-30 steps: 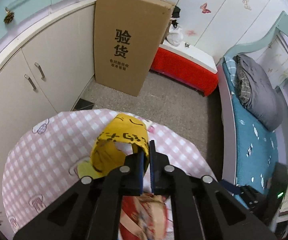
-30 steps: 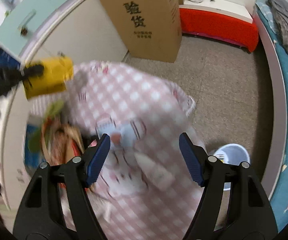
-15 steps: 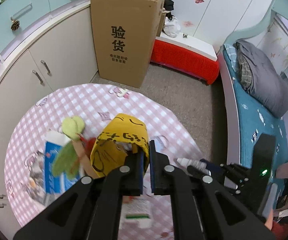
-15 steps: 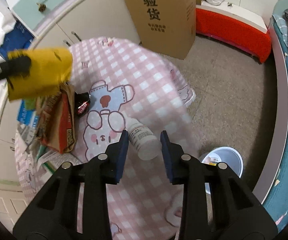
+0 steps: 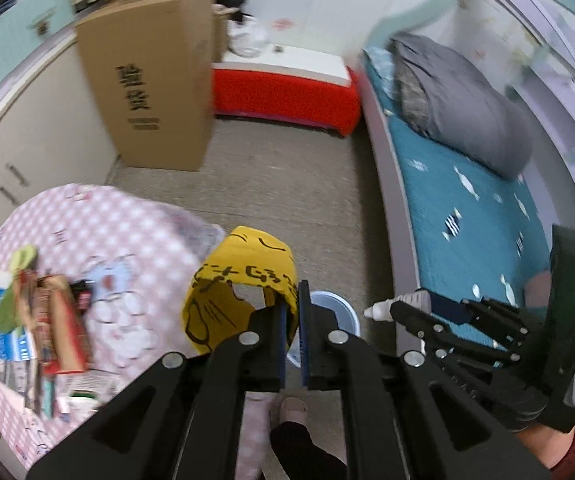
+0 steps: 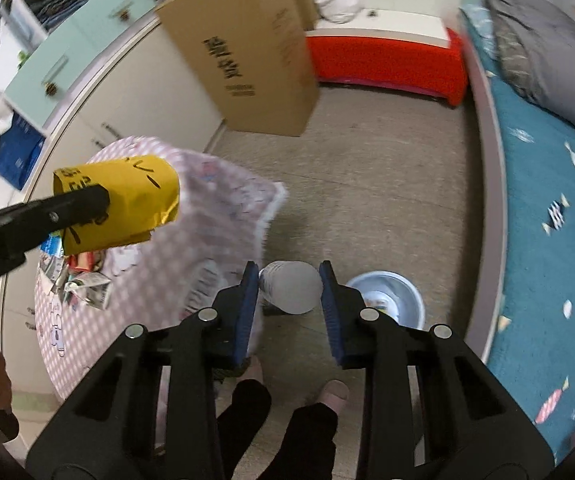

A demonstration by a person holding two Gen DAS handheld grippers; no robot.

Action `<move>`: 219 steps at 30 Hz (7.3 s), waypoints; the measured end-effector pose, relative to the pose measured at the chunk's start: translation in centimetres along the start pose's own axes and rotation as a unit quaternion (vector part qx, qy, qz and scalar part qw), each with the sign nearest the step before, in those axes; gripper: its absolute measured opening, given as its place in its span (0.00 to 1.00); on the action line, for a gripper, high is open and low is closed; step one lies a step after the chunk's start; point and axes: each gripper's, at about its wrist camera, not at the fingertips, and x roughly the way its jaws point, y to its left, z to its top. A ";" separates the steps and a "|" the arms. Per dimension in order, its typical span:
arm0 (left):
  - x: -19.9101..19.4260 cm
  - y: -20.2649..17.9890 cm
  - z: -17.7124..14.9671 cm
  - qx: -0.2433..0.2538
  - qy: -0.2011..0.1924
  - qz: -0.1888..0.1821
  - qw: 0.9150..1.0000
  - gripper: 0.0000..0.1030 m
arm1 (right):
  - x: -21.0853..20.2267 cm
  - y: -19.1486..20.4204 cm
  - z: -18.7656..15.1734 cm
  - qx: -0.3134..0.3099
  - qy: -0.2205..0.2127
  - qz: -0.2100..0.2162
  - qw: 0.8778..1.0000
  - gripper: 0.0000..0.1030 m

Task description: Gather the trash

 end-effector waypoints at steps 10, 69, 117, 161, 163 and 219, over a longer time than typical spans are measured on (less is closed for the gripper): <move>4.0 -6.8 -1.4 0.041 0.060 -0.017 0.997 0.05 | -2.1 -6.2 -1.5 0.063 -0.012 0.001 0.998 0.53; -2.4 -2.7 -1.3 0.043 0.002 0.037 0.998 0.68 | -7.7 0.0 -0.6 0.074 -0.086 0.004 0.994 0.64; -3.8 39.8 -9.5 -0.142 0.037 0.052 0.988 0.05 | 21.7 40.5 7.4 -0.091 0.102 0.092 0.986 0.42; -0.7 -8.6 -2.7 0.132 0.007 0.045 0.990 0.05 | -10.1 -5.2 -2.7 0.114 -0.097 -0.007 0.989 0.16; 1.1 -10.4 -3.0 0.146 0.026 0.043 0.988 0.05 | -10.0 -7.2 -3.8 0.130 -0.091 -0.014 0.987 0.16; -0.8 -5.1 -2.6 0.085 0.003 0.119 0.989 0.72 | -6.3 -3.3 -1.8 0.077 -0.057 0.012 0.995 0.53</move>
